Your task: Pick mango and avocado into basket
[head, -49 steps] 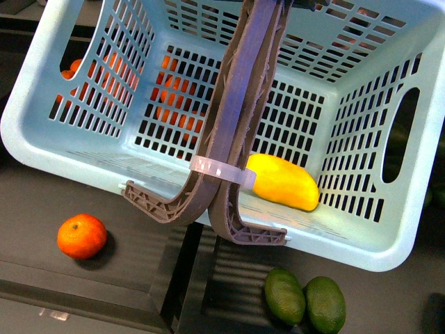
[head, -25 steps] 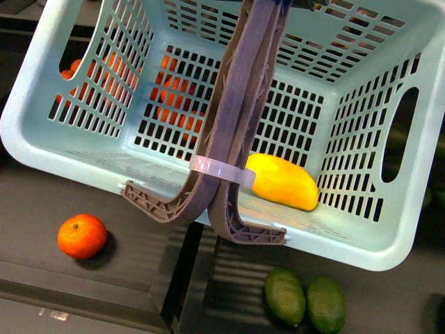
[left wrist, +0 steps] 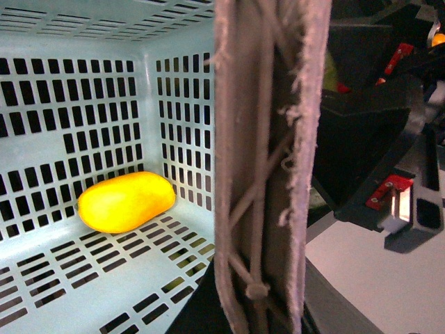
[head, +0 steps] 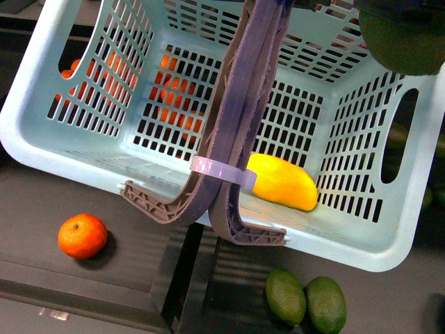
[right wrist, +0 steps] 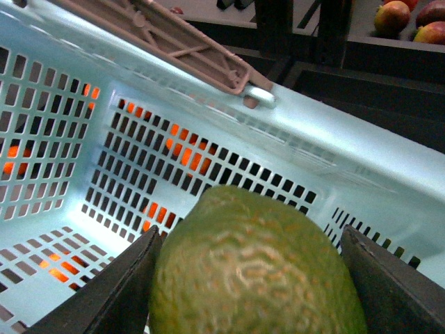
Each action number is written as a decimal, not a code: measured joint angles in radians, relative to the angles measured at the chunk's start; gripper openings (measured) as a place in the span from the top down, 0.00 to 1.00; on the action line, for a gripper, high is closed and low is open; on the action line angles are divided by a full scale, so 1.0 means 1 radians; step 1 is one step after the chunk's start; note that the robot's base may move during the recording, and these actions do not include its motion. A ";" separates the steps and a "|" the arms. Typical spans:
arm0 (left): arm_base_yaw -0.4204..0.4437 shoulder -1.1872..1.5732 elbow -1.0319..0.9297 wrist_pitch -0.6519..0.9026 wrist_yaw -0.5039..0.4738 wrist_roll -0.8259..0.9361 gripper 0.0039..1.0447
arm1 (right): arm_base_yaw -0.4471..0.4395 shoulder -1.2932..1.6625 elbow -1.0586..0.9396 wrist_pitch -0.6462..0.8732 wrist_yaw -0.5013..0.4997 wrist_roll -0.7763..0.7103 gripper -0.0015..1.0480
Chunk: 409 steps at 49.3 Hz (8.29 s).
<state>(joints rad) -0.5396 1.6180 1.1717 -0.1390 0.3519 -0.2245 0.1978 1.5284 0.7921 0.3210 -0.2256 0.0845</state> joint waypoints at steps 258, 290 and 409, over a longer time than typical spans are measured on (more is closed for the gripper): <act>0.000 0.003 -0.001 -0.001 0.015 0.006 0.92 | -0.198 -1.524 -0.787 -0.324 0.224 -0.084 0.07; 0.076 0.637 0.806 0.079 -0.322 -0.497 0.92 | -0.198 -1.524 -0.787 -0.324 0.224 -0.084 0.07; 0.610 -0.341 -0.534 0.741 -0.296 -0.049 0.35 | -0.198 -1.524 -0.787 -0.324 0.224 -0.085 0.07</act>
<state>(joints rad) 0.0700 1.2770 0.6380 0.6018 0.0559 -0.2737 -0.0006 0.0044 0.0055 -0.0029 -0.0021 -0.0002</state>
